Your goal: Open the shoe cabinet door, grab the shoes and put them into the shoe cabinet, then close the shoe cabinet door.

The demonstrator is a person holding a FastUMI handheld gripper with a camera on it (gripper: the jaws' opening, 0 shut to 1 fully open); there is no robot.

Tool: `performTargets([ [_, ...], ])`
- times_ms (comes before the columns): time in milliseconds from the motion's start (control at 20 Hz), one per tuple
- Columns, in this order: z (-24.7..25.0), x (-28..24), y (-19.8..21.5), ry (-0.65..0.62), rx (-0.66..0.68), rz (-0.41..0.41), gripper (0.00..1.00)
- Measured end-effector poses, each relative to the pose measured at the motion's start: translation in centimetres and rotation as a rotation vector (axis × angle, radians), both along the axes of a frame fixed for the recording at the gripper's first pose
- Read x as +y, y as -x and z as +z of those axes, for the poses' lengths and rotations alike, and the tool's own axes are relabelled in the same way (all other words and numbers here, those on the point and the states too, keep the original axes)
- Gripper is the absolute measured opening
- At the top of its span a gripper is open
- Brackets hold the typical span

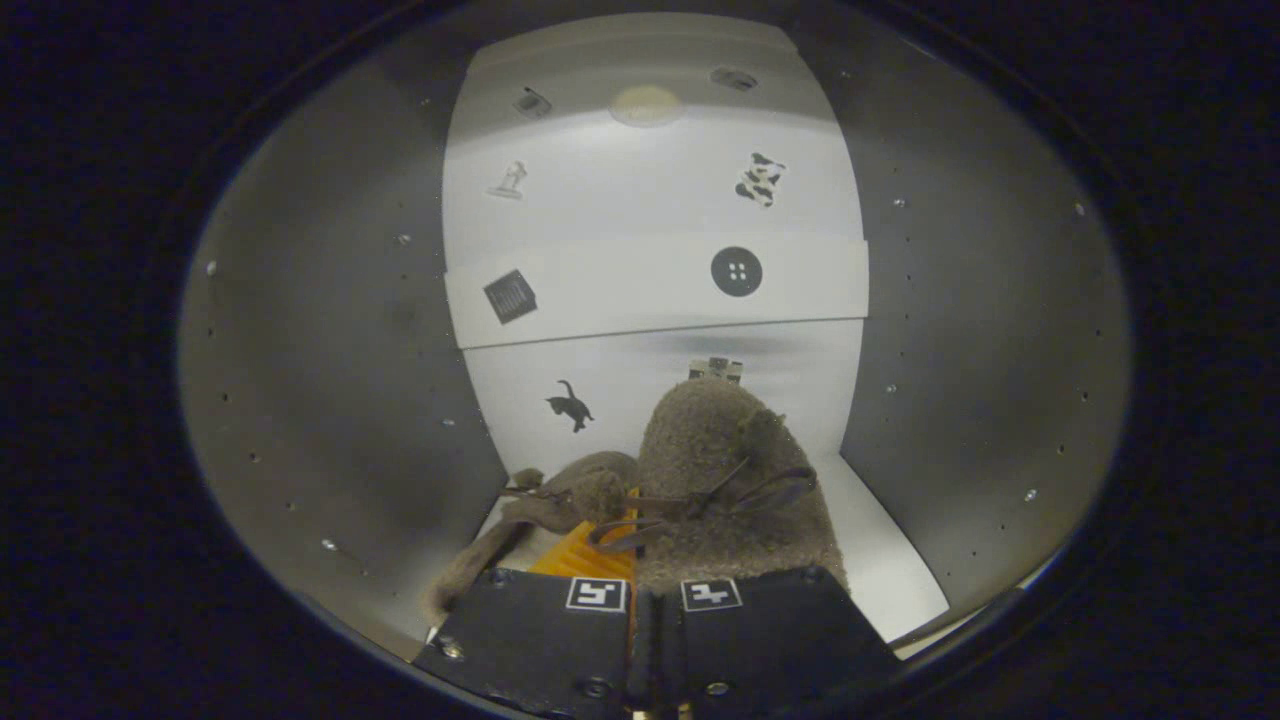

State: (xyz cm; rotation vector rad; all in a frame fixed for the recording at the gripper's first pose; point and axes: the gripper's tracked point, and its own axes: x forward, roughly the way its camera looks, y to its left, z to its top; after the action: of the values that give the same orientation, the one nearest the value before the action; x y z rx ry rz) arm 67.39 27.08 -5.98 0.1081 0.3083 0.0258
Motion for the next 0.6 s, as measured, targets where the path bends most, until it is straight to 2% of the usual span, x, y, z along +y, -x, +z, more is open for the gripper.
performTargets([
  [500,-4.8,-1.5,-2.5,0.0,0.193,-0.095,0.13],
  [600,-5.0,-1.0,-2.8,-0.007,0.195,-0.087,0.23],
])
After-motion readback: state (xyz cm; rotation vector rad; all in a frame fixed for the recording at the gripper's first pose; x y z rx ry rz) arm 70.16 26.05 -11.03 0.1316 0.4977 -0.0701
